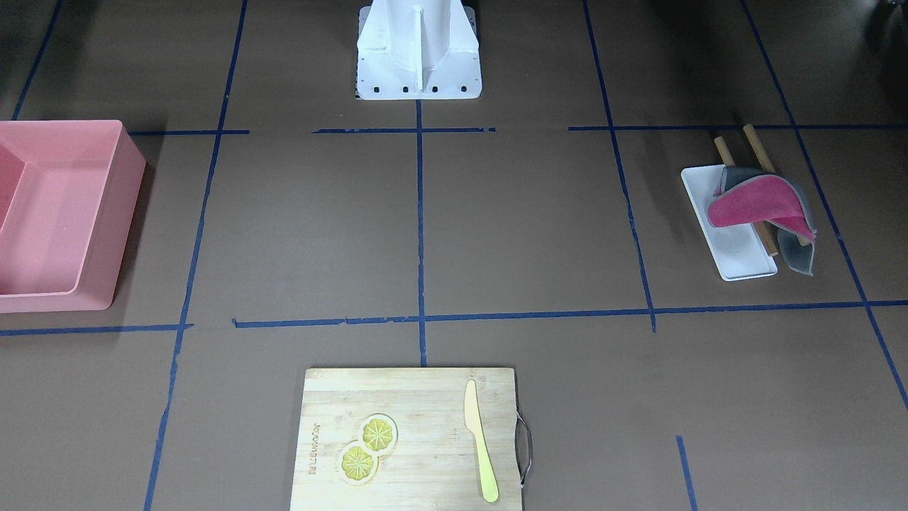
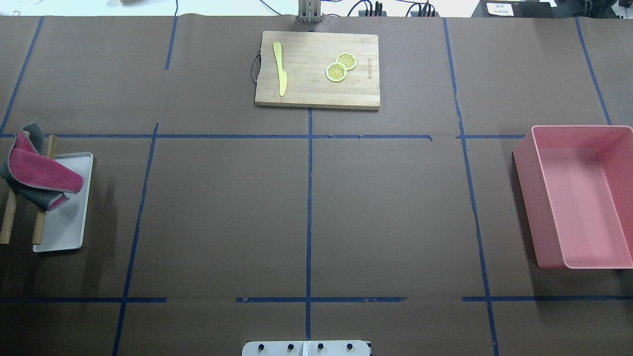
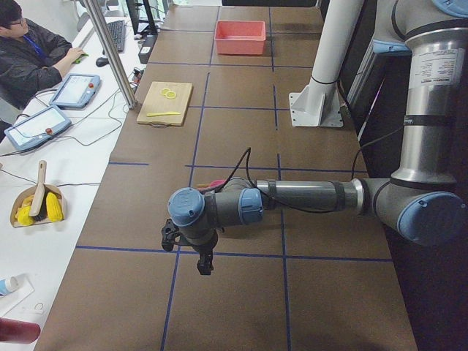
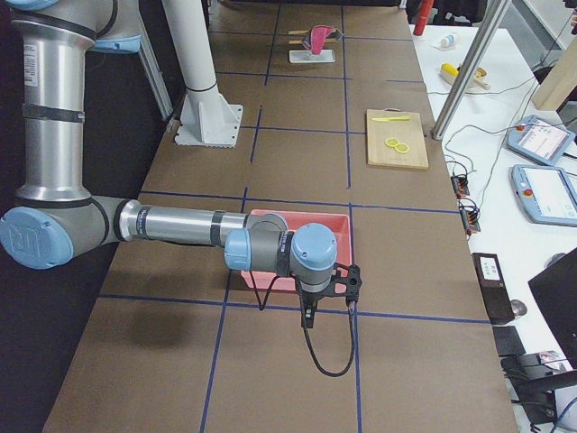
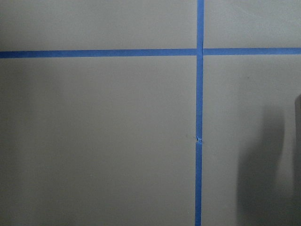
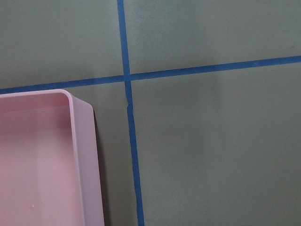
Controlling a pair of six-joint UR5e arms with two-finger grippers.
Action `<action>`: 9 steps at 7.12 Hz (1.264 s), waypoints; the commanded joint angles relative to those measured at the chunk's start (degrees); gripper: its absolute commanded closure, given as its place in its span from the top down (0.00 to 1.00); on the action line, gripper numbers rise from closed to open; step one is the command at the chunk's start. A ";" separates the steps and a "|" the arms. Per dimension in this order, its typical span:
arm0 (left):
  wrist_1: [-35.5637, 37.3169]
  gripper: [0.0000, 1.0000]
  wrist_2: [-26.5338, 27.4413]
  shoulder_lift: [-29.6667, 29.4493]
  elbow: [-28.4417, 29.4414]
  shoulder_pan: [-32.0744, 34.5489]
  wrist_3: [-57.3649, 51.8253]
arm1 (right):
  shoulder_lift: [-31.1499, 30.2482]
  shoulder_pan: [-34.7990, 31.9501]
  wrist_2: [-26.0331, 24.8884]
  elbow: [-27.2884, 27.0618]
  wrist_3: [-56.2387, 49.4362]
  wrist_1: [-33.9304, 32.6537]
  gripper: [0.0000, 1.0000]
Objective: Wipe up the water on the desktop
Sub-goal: 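Move the left gripper down toward the grey-and-pink cloth on the white tray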
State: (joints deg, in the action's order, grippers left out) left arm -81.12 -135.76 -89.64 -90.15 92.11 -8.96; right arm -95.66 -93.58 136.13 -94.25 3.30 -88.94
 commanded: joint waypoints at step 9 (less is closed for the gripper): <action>-10.54 1.00 -8.36 -0.09 -4.22 -1.48 7.32 | -0.23 -0.02 0.36 -0.06 0.83 0.69 1.00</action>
State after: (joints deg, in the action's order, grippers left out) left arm -89.81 -141.63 -89.76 -92.33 91.67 -6.51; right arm -95.91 -93.60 136.47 -94.29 3.96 -88.33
